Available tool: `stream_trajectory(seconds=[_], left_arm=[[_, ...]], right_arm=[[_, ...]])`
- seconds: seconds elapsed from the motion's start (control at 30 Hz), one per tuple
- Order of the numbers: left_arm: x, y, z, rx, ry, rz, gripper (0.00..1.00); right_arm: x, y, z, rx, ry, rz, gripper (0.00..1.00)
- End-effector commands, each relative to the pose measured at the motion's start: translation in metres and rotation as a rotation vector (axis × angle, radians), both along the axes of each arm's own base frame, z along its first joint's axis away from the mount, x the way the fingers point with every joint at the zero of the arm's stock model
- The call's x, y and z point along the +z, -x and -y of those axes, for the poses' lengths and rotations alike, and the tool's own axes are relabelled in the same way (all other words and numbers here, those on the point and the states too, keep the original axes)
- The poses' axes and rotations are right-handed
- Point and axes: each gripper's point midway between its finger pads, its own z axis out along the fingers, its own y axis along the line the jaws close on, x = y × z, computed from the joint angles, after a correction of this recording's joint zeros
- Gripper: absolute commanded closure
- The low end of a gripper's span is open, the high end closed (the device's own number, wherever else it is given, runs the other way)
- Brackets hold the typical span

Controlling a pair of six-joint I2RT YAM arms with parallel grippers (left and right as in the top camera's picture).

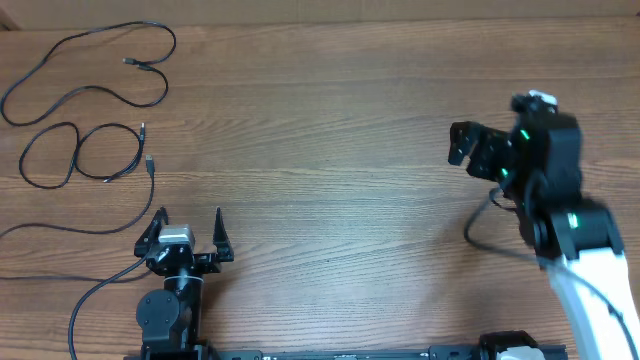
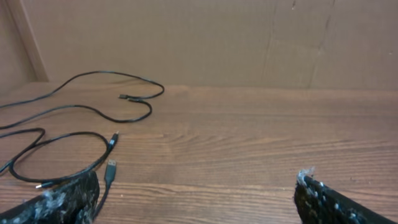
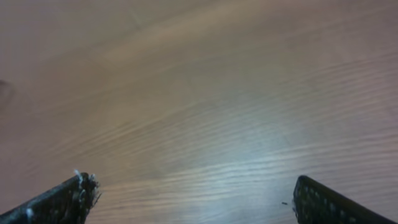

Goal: Untangle cables

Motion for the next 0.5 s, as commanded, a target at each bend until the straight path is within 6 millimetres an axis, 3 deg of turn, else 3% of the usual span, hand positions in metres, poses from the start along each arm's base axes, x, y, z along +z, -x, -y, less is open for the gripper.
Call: stream_trajectory(seconds=[0.0, 0.07, 0.2, 0.47], left_arm=[[0.0, 0.0, -0.001, 0.006, 0.009, 0.003, 0.0], [0.0, 0.0, -0.001, 0.006, 0.009, 0.003, 0.0], [0.0, 0.0, -0.001, 0.006, 0.009, 0.003, 0.0], [0.0, 0.0, -0.001, 0.006, 0.009, 0.003, 0.0]], right_arm=[[0.0, 0.027, 0.0, 0.085, -0.016, 0.116, 0.0], [0.001, 0.048, 0.005, 0.068, -0.01, 0.22, 0.0], [-0.004, 0.07, 0.0, 0.119, 0.032, 0.325, 0.0], [-0.026, 0.098, -0.004, 0.168, 0.095, 0.429, 0.0]])
